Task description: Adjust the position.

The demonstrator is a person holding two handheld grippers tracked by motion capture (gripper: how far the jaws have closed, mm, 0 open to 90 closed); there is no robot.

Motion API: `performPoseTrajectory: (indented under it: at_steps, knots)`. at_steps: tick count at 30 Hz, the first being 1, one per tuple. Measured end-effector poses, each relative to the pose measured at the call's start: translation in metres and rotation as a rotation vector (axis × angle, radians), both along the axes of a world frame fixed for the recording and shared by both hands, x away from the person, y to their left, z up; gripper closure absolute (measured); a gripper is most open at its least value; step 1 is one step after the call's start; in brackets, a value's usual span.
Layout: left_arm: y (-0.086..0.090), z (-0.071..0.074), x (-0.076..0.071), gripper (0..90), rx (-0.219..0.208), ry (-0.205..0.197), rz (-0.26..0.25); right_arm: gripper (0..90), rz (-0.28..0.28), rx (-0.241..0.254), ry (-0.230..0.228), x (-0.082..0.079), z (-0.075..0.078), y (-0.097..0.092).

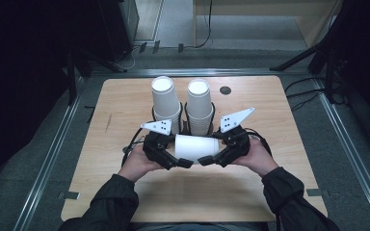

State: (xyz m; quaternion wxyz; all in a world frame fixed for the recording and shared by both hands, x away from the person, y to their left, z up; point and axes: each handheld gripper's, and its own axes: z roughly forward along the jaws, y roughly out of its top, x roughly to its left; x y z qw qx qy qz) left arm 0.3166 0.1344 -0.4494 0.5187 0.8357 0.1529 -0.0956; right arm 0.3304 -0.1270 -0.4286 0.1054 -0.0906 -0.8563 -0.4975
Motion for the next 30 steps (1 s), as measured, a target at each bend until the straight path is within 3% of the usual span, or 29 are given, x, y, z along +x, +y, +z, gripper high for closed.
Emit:
performPoseTrajectory:
  at_steps: [3, 6, 11, 15, 18, 22, 30]
  knots:
    - [0.005, 0.0, 0.002, 15.7, 0.012, 0.012, 0.02, 13.7, -0.017, -0.006, -0.006, 0.0, 0.0, 0.0]
    - [0.009, 0.002, 0.002, 15.7, 0.019, 0.004, 0.036, 13.6, -0.029, -0.014, -0.016, 0.001, 0.0, -0.003]
    - [0.015, 0.002, 0.002, 15.6, 0.091, -0.023, 0.056, 14.0, -0.042, -0.05, -0.024, 0.003, -0.003, -0.009]
    - [0.02, 0.004, 0.002, 15.6, 0.117, -0.027, 0.078, 14.0, -0.054, -0.085, -0.041, 0.004, -0.007, -0.011]
    - [0.022, 0.005, 0.004, 15.6, 0.16, -0.036, 0.095, 14.3, -0.062, -0.114, -0.071, 0.004, -0.009, -0.013]
    - [0.021, 0.004, 0.006, 15.6, 0.252, -0.043, 0.114, 15.0, -0.08, -0.154, -0.083, 0.005, -0.012, -0.013]
    - [0.007, -0.001, 0.007, 15.5, 0.376, -0.039, 0.1, 15.5, -0.054, -0.187, -0.096, 0.007, -0.023, -0.01]
